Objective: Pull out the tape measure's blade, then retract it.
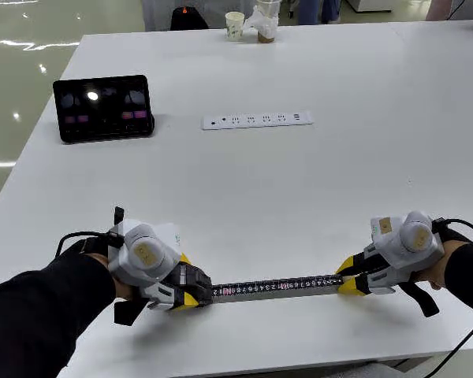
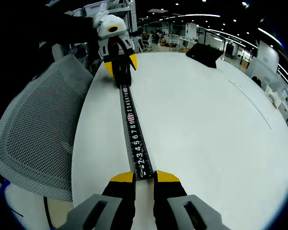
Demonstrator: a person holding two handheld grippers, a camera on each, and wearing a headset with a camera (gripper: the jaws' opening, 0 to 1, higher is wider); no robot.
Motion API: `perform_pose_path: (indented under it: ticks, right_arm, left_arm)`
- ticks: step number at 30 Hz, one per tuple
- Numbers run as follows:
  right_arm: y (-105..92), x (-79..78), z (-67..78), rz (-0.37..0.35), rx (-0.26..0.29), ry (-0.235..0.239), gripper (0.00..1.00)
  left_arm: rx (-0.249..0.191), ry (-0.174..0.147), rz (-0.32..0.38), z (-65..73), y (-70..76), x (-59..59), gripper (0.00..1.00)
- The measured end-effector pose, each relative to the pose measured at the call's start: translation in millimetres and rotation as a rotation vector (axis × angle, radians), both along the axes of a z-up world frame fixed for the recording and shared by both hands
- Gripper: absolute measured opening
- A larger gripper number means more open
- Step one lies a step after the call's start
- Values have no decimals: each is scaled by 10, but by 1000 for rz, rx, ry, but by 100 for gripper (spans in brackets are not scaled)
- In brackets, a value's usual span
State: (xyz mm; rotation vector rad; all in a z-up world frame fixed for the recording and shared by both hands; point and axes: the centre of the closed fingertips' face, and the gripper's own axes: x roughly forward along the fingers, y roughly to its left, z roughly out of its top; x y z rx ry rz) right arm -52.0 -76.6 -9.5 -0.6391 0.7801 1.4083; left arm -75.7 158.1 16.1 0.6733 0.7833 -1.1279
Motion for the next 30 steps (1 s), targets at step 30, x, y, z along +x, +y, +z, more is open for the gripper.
perform_pose_path:
  ticks: [30]
  right_arm:
    - [-30,16,-27,-31,-27,-4,12]
  left_arm:
    - [3,-18,3,1,-31,16,34]
